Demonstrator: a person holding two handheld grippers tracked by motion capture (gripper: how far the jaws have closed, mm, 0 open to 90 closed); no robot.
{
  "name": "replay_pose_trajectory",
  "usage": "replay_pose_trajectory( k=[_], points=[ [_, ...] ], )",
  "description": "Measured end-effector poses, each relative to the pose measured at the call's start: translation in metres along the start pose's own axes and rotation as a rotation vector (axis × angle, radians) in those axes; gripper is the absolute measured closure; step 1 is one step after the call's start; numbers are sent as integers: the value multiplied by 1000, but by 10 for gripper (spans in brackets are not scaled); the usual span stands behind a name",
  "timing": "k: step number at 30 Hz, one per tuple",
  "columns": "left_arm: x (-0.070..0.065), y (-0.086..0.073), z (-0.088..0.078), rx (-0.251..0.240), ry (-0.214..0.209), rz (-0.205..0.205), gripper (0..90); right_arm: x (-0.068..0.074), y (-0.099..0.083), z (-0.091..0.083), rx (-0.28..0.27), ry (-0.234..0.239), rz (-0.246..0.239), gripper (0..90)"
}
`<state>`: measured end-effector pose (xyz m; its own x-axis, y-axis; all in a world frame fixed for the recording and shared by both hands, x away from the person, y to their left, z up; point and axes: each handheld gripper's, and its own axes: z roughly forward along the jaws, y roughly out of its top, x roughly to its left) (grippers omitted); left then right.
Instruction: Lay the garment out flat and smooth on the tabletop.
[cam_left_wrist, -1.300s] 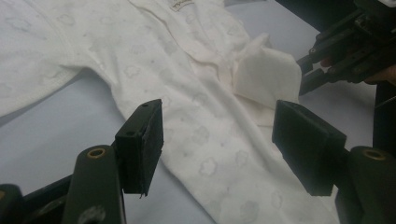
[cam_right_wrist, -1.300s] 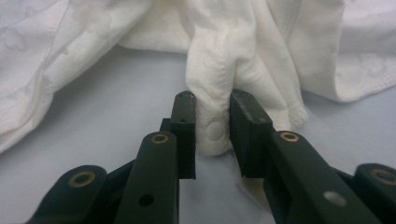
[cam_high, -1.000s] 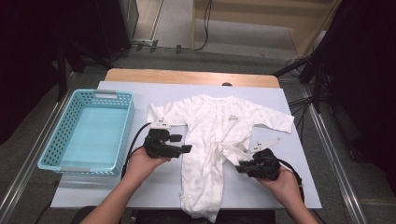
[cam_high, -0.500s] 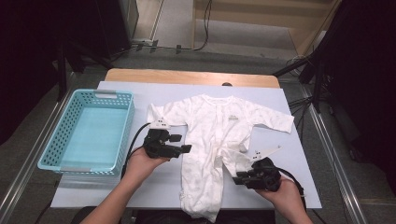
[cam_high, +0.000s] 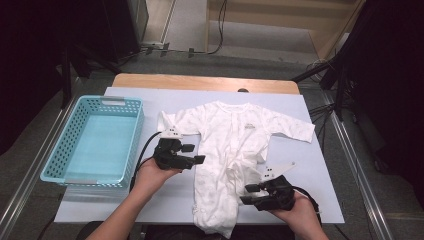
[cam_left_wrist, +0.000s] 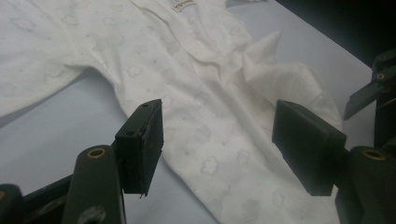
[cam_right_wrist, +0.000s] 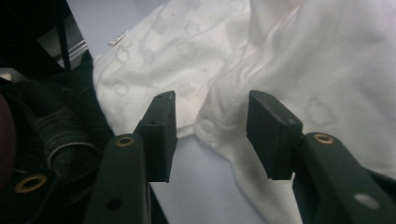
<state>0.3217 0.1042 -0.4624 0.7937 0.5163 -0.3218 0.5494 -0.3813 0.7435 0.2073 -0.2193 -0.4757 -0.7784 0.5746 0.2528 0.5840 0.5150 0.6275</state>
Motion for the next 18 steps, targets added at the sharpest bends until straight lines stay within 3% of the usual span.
replay_pose_trajectory(
  k=[4, 12, 18],
  points=[
    [-1, 0, 0, -3, 0, 0, 342, -7, -2, -6, -28, -29, -31, 472],
    [-1, 0, 0, -3, -1, -1, 342, -25, -8, -1, -3, -55, 25, 430],
    [-1, 0, 0, -4, 0, 0, 341, -31, -11, 10, 13, -83, -36, 430]
  ],
)
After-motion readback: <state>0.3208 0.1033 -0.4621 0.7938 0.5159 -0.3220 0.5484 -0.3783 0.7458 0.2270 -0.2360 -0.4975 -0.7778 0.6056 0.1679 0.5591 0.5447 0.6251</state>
